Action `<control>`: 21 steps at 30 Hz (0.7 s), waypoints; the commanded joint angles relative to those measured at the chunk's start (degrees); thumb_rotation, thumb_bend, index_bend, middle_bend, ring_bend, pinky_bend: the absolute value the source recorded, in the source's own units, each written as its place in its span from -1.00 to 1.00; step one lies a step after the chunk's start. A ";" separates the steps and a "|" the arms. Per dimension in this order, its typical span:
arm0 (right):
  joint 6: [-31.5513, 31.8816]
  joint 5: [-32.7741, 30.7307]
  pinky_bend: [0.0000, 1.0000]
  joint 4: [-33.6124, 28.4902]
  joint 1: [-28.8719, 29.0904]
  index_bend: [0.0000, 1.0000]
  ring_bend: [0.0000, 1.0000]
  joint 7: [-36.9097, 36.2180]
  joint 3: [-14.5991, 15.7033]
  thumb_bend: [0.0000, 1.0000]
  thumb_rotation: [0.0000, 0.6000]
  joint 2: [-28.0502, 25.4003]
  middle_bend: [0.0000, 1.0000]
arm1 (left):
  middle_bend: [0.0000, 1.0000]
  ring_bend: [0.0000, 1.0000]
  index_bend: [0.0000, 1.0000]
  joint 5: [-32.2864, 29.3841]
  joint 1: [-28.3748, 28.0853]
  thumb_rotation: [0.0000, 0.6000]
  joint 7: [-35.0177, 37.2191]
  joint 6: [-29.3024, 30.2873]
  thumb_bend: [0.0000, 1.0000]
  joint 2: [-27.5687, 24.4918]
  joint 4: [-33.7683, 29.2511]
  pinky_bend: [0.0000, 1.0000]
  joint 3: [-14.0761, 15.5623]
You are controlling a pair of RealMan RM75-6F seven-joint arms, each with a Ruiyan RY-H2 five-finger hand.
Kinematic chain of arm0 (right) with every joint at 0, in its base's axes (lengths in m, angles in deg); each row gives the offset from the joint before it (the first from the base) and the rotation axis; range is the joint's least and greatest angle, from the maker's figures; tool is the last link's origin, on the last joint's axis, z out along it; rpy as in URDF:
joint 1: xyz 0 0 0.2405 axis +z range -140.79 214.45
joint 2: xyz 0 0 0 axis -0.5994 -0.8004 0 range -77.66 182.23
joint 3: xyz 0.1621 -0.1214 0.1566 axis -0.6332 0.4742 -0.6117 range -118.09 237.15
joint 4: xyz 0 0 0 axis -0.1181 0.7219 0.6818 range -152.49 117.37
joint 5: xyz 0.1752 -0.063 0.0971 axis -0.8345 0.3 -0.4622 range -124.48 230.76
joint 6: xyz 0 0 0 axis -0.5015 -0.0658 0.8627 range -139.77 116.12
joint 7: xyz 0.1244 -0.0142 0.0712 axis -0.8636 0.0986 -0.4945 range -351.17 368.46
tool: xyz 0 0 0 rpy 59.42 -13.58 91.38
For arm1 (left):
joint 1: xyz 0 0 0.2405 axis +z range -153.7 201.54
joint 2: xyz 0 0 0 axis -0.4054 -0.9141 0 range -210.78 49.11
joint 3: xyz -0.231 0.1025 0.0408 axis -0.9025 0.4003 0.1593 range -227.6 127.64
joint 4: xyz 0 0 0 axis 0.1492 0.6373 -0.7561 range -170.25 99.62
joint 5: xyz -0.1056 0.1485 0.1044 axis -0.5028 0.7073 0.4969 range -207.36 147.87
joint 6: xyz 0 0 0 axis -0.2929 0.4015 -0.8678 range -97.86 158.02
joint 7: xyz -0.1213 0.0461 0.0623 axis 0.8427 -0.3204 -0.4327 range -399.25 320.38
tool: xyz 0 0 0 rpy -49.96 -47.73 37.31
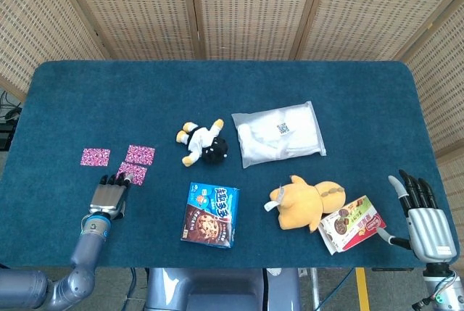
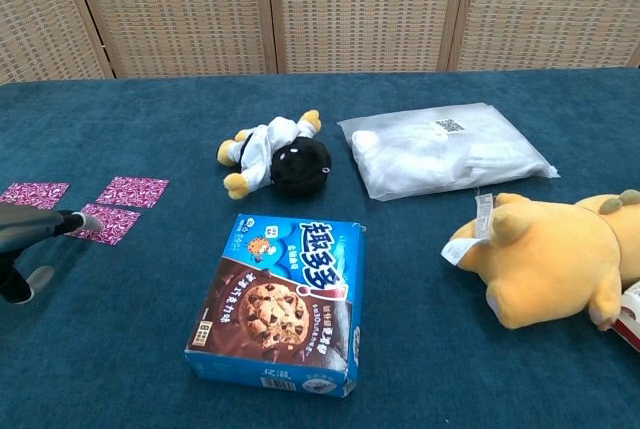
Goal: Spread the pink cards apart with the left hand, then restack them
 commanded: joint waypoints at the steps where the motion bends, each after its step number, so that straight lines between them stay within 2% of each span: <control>1: 0.03 0.07 -1.00 -0.09 -0.04 -1.00 -1.00 -0.02 0.06 -0.94 1.00 -0.06 -1.00 | -1.00 -1.00 -1.00 0.11 0.38 1.00 -0.15 0.24 0.32 -0.18 -0.47 -1.00 0.64; 8: 0.25 0.15 -1.00 -0.16 -0.12 -1.00 -1.00 -0.22 0.03 -0.94 1.00 -0.15 -1.00 | -1.00 -1.00 -1.00 1.62 1.19 1.00 1.22 0.34 0.32 -0.83 -0.92 -1.00 0.71; 16: 0.04 0.03 -1.00 -0.12 -0.05 -1.00 -1.00 -0.27 0.01 -0.94 1.00 -0.15 -1.00 | -1.00 -1.00 -1.00 6.75 2.65 1.00 5.94 0.52 0.29 -4.38 -3.93 -1.00 -0.47; 19: 0.04 -0.02 -1.00 -0.11 -0.08 -1.00 -1.00 -0.33 0.01 -0.94 1.00 -0.15 -1.00 | -1.00 -1.00 -1.00 11.26 4.07 1.00 10.77 1.69 0.16 -6.61 -4.88 -1.00 -2.23; 21: -0.18 -0.17 -1.00 -0.06 -0.02 -1.00 -1.00 -0.16 0.02 -0.94 1.00 -0.07 -1.00 | -1.00 -1.00 -1.00 16.50 5.86 1.00 15.31 2.97 -0.02 -7.70 -4.06 -1.00 -2.83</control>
